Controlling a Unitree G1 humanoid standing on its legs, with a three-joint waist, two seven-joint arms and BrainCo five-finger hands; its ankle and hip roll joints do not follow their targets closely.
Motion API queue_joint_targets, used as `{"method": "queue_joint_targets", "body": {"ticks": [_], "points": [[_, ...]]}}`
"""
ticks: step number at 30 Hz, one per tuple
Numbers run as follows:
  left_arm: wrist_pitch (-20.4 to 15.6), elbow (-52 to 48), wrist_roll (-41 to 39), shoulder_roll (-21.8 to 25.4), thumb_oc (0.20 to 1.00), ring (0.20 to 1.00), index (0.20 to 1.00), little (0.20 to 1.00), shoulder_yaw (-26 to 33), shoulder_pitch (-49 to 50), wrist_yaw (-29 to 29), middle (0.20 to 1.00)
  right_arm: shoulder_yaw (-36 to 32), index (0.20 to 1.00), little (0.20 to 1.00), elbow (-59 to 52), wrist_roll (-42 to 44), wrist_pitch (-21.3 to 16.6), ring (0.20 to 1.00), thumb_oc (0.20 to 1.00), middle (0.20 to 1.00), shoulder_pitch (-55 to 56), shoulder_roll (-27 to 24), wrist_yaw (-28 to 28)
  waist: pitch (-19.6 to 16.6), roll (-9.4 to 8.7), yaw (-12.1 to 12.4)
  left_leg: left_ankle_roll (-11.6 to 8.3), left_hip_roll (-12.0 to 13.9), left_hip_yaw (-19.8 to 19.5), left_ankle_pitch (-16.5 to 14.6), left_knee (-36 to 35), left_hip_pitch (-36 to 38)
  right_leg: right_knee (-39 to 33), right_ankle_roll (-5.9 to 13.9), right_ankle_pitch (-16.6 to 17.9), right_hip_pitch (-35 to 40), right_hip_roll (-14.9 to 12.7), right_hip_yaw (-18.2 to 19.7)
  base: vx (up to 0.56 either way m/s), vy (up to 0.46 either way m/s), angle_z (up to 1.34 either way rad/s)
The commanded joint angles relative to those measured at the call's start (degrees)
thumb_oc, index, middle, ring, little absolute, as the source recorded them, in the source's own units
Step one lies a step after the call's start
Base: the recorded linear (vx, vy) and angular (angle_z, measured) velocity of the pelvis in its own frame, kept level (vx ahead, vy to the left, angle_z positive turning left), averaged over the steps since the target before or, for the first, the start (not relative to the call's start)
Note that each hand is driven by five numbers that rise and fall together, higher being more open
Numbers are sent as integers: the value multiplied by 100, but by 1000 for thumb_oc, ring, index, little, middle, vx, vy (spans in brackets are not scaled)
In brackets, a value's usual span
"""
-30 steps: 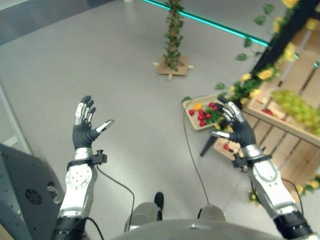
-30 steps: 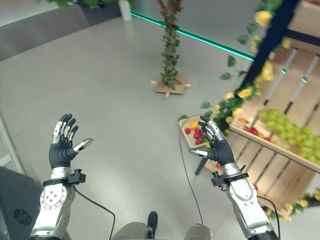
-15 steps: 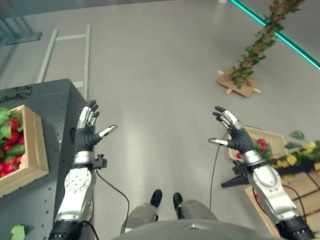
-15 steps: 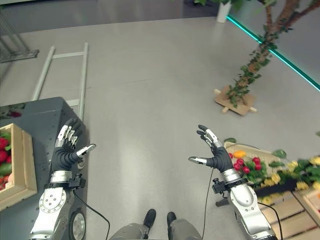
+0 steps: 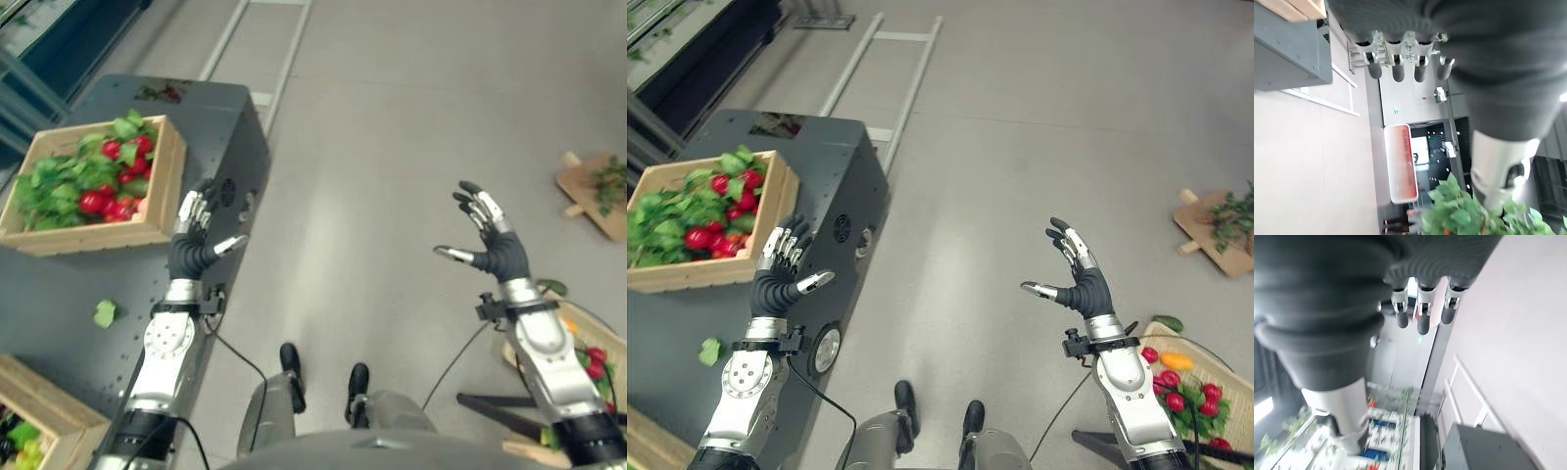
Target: Pick up the fruits from the basket on one side to the basket on the other side
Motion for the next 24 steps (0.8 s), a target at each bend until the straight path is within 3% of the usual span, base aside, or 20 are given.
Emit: {"method": "queue_joint_targets", "body": {"ticks": [1,3,4,7,8,9,14,19,22,23,24], "points": [[-320,-317,-165,252,1000,1000,1000,1000,251,-187,-118,1000,-331,1000,1000,-235,104,-476,1000,1000,1000,-163,-105,-11,-28,-128,-120,102,323,158,-362,-344,652,395,744,-260,-78,-139,506,-58,73,65],[-314,-326,-177,303,1000,1000,1000,1000,253,-197,-116,1000,-366,1000,1000,-216,143,-483,1000,1000,1000,-132,-86,-18,-8,-65,-145,3,540,282,-267,-592,862,497,776,-279,-59,-226,243,-16,127,94],[-304,-278,-185,358,1000,1000,1000,1000,211,-255,-93,1000,-404,1000,1000,-198,143,-489,1000,1000,1000,-112,-77,-80,-25,5,-182,-88,662,646,-110,-884,897,492,829,-249,-13,-290,7,25,120,102],[-295,-200,-182,407,1000,1000,1000,1000,136,-387,-49,1000,-409,1000,1000,-123,121,-472,1000,1000,1000,-160,-46,-192,-40,55,-191,-186,643,765,-54,-1132,888,438,938,-221,17,-398,-118,10,151,142],[-297,-202,-181,407,1000,1000,1000,1000,136,-389,-48,1000,-410,1000,1000,-125,122,-474,1000,1000,1000,-161,-47,-193,-14,50,-191,-131,648,847,56,-1118,834,432,890,-121,-24,-417,-212,107,374,179],[-288,-358,-88,502,1000,1000,1000,1000,316,-213,-45,1000,-419,1000,1000,-25,130,-393,1000,1000,1000,-213,-16,-143,-2,5,-18,-28,490,667,-96,-1010,773,431,980,29,3,-620,-231,39,293,113],[-297,-391,-20,617,1000,1000,1000,1000,619,-68,67,1000,-362,1000,1000,119,138,-311,1000,1000,1000,-374,109,-108,30,-157,274,193,214,519,-385,-762,663,656,1163,172,28,-998,-176,117,265,25],[-297,-339,58,647,1000,1000,1000,1000,752,-98,156,1000,-358,1000,1000,129,32,-229,1000,1000,1000,-477,245,-153,30,-157,456,513,-318,152,-660,-595,647,1778,1283,485,-112,-1480,79,141,297,45],[-288,-351,118,654,1000,1000,1000,1000,756,-33,161,1000,-331,1000,1000,141,16,-214,1000,1000,1000,-486,291,-137,61,-73,439,596,-428,3,-624,-690,738,2078,1245,530,-308,-1377,390,115,214,54],[-280,-326,171,606,1000,1000,1000,1000,733,24,126,1000,-333,1000,1000,227,14,-186,1000,1000,1000,-483,318,-120,54,-10,385,609,-513,-184,-630,-931,920,1874,1162,201,-512,-1060,757,133,89,12],[-303,-309,126,559,1000,1000,1000,1000,731,42,116,1000,-333,1000,1000,276,66,-191,1000,1000,1000,-485,339,-101,41,16,337,586,-532,-258,-570,-1074,998,1608,1108,90,-640,-842,963,189,81,6]]}}
